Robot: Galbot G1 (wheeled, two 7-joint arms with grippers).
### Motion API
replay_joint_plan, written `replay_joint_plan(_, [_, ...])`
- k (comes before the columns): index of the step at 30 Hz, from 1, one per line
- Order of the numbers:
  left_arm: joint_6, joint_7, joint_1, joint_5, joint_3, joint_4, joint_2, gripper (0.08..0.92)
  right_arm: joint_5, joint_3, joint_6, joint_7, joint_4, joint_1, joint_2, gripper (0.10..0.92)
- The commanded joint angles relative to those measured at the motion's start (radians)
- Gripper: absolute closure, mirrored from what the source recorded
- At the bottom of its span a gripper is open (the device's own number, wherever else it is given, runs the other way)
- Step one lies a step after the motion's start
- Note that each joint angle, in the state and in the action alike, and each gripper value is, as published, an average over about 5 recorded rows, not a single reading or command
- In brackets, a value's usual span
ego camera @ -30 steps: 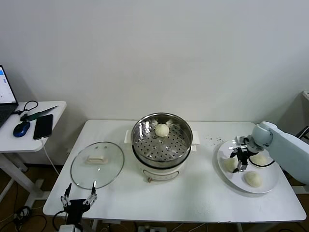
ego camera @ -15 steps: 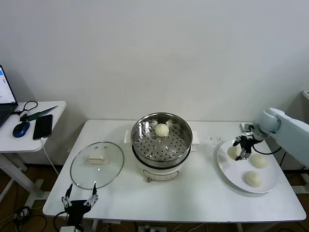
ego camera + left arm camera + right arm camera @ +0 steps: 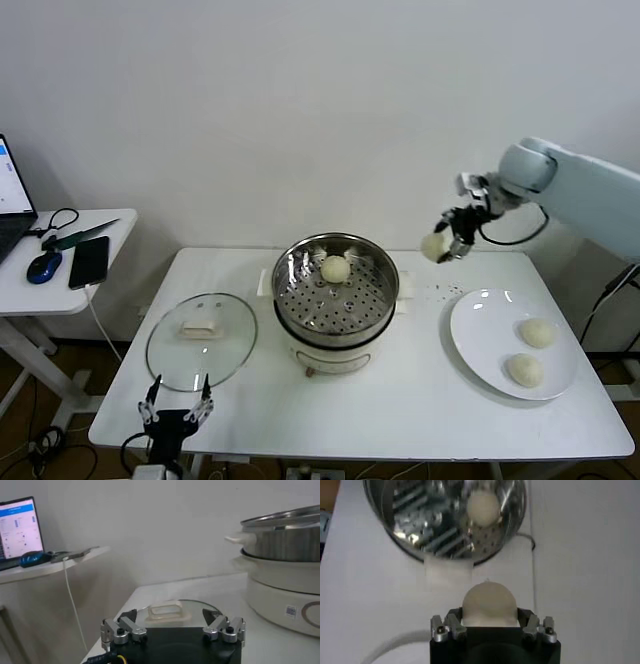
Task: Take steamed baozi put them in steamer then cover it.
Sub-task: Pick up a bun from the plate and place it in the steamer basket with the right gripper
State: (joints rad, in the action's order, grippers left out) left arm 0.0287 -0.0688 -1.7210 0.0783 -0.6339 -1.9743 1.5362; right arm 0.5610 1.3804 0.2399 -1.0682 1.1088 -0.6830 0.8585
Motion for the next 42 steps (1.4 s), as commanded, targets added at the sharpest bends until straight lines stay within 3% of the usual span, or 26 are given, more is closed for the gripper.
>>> replay_joint_plan(1, [-0.002, 0.002, -0.009, 0.024, 0.013, -0.019, -0.003, 0.177, 0.279, 0.135, 0.071, 0.057, 0.034, -0.166, 0.231, 0.321])
replay_joint_plan(18, [0.006, -0.005, -0.012, 0.029, 0.001, -0.015, -0.011, 0.177, 0.258, 0.156, 0.117, 0.141, -0.072, 0.029, 0.54, 0.321])
replay_joint_plan(42, [-0.001, -0.008, 0.005, 0.001, -0.011, 0.006, -0.002, 0.177, 0.231, 0.167, 0.133, 0.195, -0.11, 0.14, 0.563, 0.303])
